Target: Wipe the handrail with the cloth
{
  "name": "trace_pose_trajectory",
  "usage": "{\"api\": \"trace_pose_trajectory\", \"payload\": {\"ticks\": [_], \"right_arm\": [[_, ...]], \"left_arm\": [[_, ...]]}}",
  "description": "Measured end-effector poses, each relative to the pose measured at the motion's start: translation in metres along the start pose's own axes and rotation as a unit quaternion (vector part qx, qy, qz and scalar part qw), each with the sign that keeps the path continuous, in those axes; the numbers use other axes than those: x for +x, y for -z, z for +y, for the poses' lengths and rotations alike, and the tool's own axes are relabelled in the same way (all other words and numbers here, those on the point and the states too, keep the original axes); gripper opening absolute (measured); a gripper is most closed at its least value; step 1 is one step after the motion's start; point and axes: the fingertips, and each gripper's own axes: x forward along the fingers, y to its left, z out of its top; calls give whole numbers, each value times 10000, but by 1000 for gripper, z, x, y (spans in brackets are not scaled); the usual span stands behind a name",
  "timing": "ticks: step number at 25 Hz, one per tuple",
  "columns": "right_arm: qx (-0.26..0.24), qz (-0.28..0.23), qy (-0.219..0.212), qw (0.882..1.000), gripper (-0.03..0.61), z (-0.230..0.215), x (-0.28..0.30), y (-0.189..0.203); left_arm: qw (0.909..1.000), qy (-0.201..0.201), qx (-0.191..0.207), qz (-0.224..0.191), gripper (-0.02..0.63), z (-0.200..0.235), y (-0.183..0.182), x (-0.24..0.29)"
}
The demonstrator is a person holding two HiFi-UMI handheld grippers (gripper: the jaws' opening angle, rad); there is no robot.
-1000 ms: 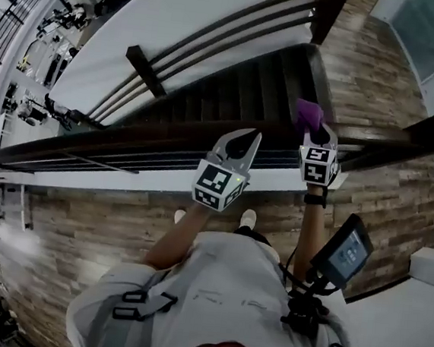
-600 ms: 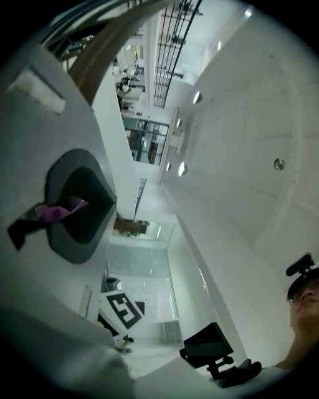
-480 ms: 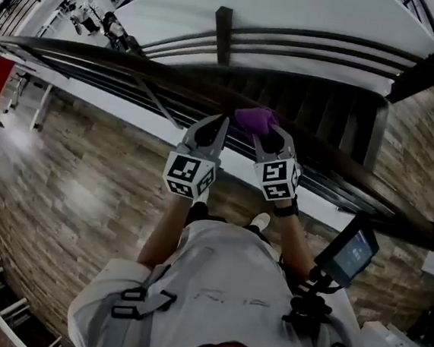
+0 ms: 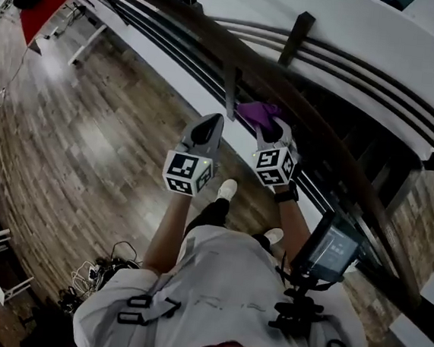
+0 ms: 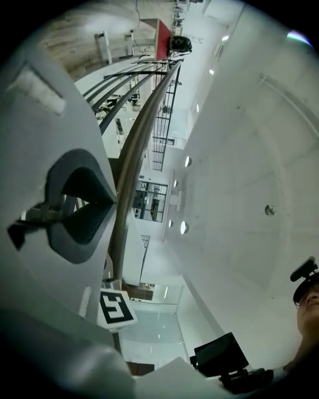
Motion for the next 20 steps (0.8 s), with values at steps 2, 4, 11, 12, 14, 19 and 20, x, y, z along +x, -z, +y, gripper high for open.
{"api": "trace_pose_trajectory", "payload": {"ticks": [2, 4, 11, 12, 14, 19, 20], "right_arm": [[-133, 154, -46, 9998, 118, 9, 41, -2], [-299, 324, -65, 9990, 118, 15, 81, 3], [-503, 896, 108, 9947, 118, 5, 197, 23], [-528, 956, 45, 9940, 118, 6, 208, 24], [-582, 1092, -116, 9922, 118, 12, 225, 29], [-866, 1178, -142, 9892, 120, 28, 242, 33], [-882, 1155, -157, 9893, 120, 28, 242, 33]], "left_arm": [[10000, -81, -25, -2, 0, 23, 3, -1], [9999, -144, -57, 21, 0, 40, 8, -1], [9998, -107, -138, 131, 0, 68, 25, 5], [9997, -99, -150, 136, 0, 69, 27, 5], [9997, -96, -172, 148, 0, 69, 32, 4], [9991, -179, -301, 250, 0, 72, 46, -2], [9989, -183, -350, 253, 0, 70, 47, 0]]}}
